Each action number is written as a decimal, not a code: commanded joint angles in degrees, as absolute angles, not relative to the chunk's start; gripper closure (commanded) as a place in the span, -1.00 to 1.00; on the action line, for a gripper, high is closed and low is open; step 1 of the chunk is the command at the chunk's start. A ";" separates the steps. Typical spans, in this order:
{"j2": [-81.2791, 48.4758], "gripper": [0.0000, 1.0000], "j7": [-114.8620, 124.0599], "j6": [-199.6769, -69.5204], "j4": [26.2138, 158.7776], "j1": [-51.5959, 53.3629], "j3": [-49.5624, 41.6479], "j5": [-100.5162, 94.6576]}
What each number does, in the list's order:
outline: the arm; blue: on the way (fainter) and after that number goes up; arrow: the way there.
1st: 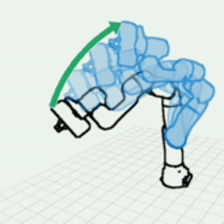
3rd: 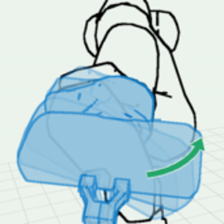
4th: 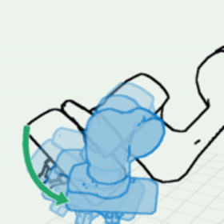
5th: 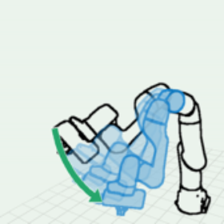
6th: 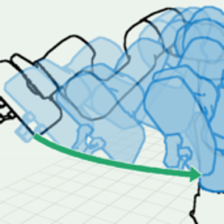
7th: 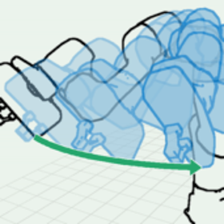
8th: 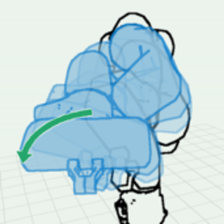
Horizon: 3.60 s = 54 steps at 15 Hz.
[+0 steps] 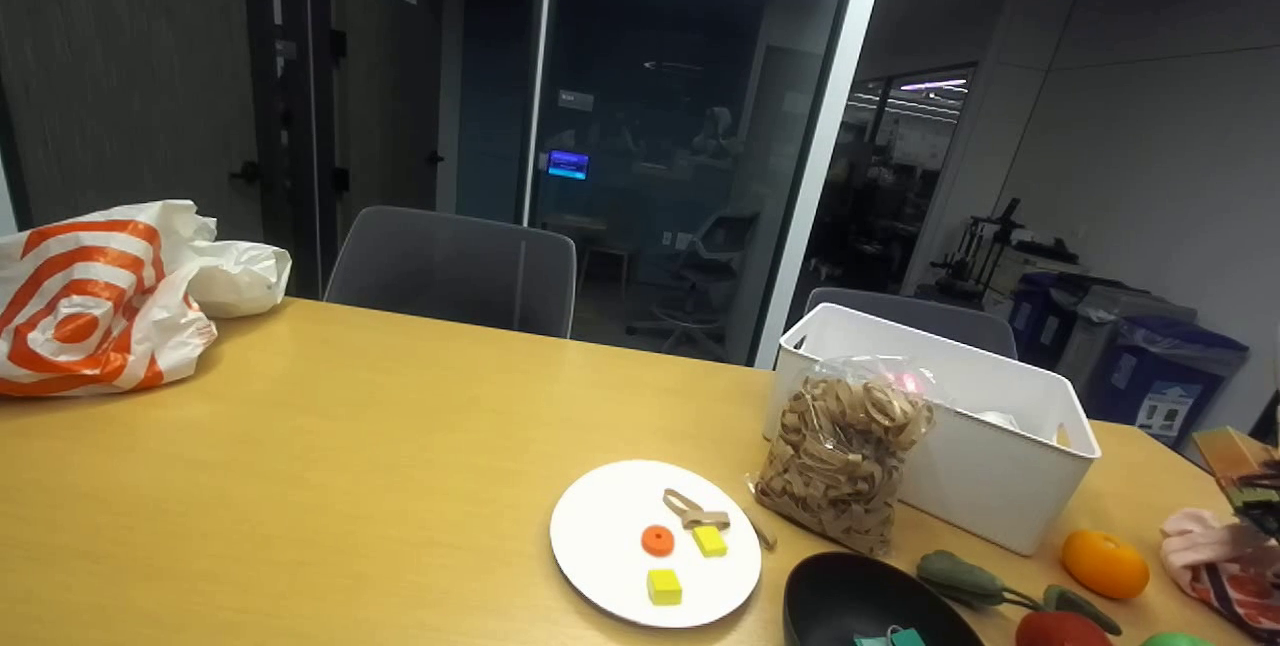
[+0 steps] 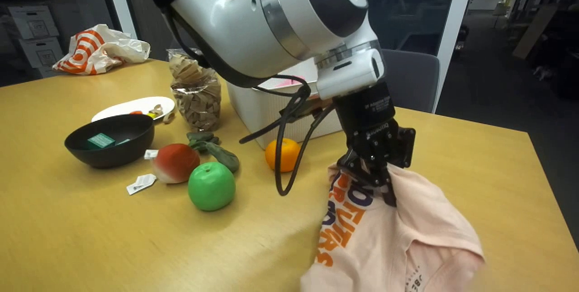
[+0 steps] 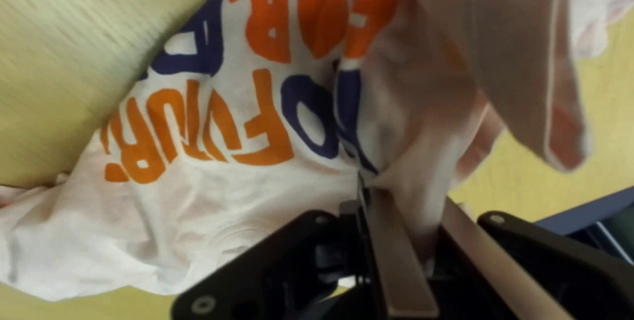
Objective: Remove the peach shirt from the basket, then unfold it
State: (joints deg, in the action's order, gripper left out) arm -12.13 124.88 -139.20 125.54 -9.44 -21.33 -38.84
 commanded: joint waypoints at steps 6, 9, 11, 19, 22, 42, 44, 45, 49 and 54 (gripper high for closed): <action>-4.14 0.85 140.57 -144.03 125.82 -8.53 -18.41 -62.14; -3.82 0.85 146.11 -146.50 125.31 -9.15 -16.89 -69.85; -4.62 0.85 149.69 -147.66 124.83 -9.45 -16.09 -72.93; -4.99 -0.17 154.46 -150.47 126.37 -10.60 -15.00 -80.30; -3.38 -0.62 153.54 -149.96 127.42 -11.39 -15.25 -79.83; -12.32 -1.00 141.80 -148.23 123.11 -13.48 -14.63 -65.53; -15.31 -1.00 144.70 -148.72 119.01 -13.65 -15.28 -66.01; -16.73 -1.00 145.77 -148.55 117.01 -13.80 -15.55 -65.56; -23.67 -1.00 140.86 -149.37 110.36 -16.07 -15.23 -56.62; -30.18 -1.00 136.40 -151.16 105.57 -16.15 -16.14 -46.98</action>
State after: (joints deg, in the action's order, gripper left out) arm -26.31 139.74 -149.55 110.01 -15.90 -15.64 -51.80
